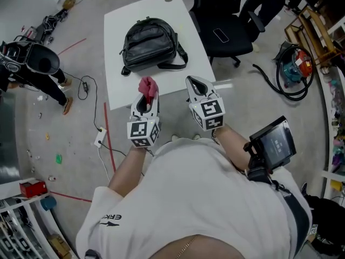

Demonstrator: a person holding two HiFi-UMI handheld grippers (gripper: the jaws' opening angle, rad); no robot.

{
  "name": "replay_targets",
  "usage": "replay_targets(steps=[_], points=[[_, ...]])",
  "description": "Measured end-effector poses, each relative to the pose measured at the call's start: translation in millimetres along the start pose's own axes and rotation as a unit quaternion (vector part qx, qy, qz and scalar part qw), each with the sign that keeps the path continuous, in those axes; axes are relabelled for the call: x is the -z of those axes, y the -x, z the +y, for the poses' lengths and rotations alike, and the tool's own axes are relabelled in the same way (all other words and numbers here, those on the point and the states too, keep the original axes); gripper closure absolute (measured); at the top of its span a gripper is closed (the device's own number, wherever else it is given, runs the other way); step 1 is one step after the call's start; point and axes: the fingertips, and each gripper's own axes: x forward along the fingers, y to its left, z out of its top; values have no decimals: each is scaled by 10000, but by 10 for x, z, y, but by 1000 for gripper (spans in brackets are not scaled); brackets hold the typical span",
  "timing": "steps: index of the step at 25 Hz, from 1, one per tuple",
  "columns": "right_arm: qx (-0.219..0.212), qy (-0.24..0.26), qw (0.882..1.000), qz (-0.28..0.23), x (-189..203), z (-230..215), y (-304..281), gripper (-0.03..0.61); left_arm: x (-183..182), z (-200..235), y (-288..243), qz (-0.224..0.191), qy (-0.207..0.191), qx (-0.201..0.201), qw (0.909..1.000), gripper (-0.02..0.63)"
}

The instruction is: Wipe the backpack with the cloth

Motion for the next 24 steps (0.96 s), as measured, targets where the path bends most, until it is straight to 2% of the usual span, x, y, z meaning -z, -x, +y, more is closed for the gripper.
replay_targets(steps=[20, 24], points=[[264, 61, 9996, 70, -53, -34, -28, 575, -28, -28, -98, 30, 81, 368, 9993, 508], [319, 130, 9994, 33, -69, 92, -78, 575, -36, 69, -25, -69, 92, 445, 9989, 508]])
